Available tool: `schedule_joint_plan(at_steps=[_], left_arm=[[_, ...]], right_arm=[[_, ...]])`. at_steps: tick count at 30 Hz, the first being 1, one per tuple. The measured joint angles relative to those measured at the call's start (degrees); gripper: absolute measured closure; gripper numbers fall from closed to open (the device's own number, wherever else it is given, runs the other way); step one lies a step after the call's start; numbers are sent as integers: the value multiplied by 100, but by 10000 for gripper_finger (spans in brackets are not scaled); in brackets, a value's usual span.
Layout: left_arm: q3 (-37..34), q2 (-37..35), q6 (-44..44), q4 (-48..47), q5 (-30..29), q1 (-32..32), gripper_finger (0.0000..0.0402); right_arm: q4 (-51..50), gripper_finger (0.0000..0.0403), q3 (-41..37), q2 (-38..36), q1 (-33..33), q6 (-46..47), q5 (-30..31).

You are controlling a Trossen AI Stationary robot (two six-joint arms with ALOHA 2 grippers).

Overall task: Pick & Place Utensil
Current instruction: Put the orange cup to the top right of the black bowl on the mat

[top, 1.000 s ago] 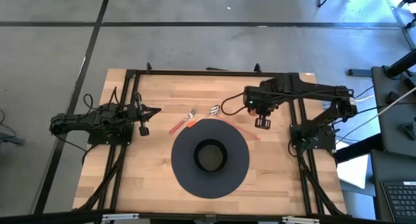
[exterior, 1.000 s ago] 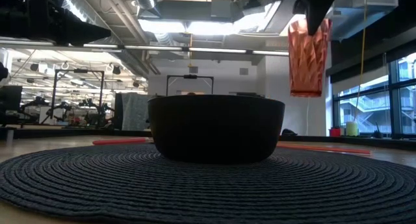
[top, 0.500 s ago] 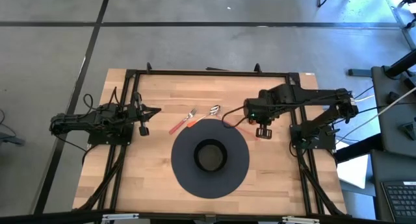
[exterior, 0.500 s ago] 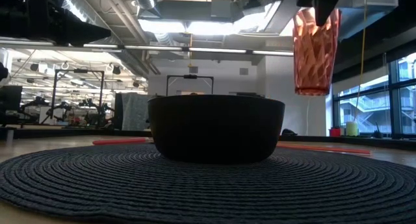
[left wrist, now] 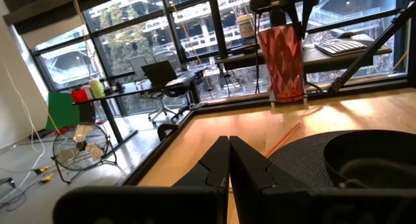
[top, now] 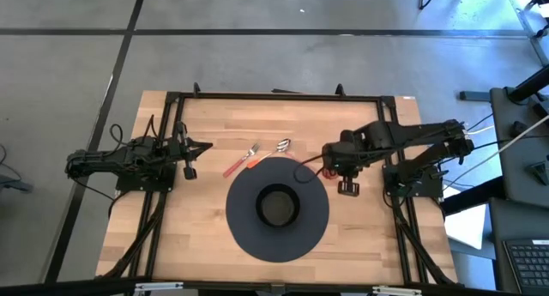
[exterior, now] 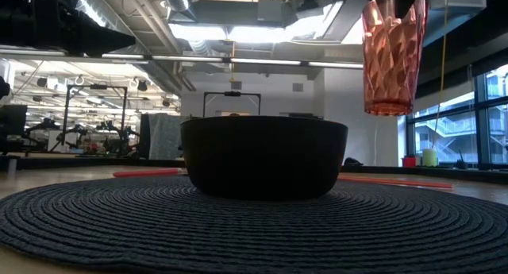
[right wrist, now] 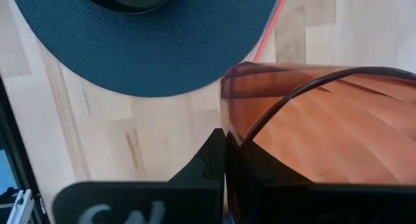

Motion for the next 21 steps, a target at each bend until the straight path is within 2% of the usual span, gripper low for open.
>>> schedule_joint_plan(at_steps=[8, 15, 21], left_arm=[[0, -1, 0, 0, -1, 2, 398], [0, -2, 0, -2, -2, 1, 397], [0, 0, 0, -2, 0, 0, 398]], right_arm=[[86, 391, 4, 190, 172, 104, -250], [64, 390, 24, 804, 322, -167, -579], [35, 390, 609, 1392, 419, -572, -426]])
